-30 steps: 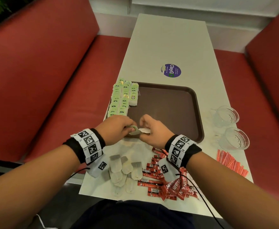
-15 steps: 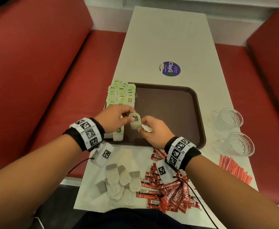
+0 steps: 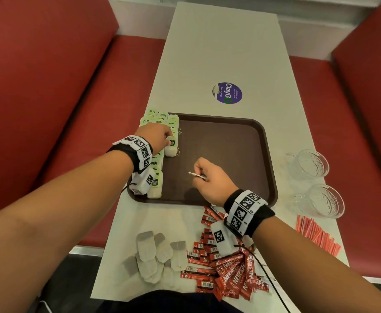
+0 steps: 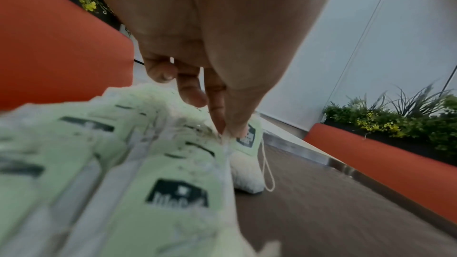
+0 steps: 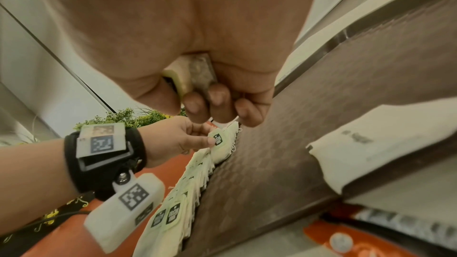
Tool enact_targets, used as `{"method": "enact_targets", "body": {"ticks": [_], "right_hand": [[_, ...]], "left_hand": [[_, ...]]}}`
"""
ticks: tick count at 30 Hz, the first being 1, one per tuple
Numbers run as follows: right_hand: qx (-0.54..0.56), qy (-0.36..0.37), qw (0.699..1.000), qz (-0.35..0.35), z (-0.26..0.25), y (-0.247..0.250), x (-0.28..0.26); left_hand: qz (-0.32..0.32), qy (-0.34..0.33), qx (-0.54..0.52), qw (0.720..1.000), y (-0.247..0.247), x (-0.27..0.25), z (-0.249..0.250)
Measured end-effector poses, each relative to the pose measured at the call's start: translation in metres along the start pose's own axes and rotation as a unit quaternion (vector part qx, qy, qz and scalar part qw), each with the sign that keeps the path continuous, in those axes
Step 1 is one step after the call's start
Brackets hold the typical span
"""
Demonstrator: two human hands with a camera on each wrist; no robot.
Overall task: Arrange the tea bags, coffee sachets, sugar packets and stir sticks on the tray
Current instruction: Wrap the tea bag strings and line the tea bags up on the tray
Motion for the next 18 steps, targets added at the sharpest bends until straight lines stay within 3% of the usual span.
{"method": "enact_targets", "body": {"ticks": [6, 14, 18], "right_hand": [[0.004, 0.003, 1.0, 0.008, 0.002, -0.002, 0.003], [0.008, 0.005, 1.0, 0.01, 0.004, -0.003, 0.003], [0.005, 0.0, 1.0, 0.022, 0.007, -0.001, 0.004]], "left_hand": [[0.049, 0.022, 0.0, 0.999, -0.012, 0.001, 0.007], [-0.006, 0.025, 0.051, 0.998, -0.017, 0.002, 0.02], [0.03, 0.0, -0.007, 1.0, -0.005, -0.01, 0.028]]}}
Point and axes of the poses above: each hand's wrist, its own x-axis towards the middle knuckle, its own y-axis out of the back of the hand, z = x × y, the point moved 1 cm from there along x, towards the middle knuckle, and after that the axes turned 7 degrees about -z, right-handed, at the moved point
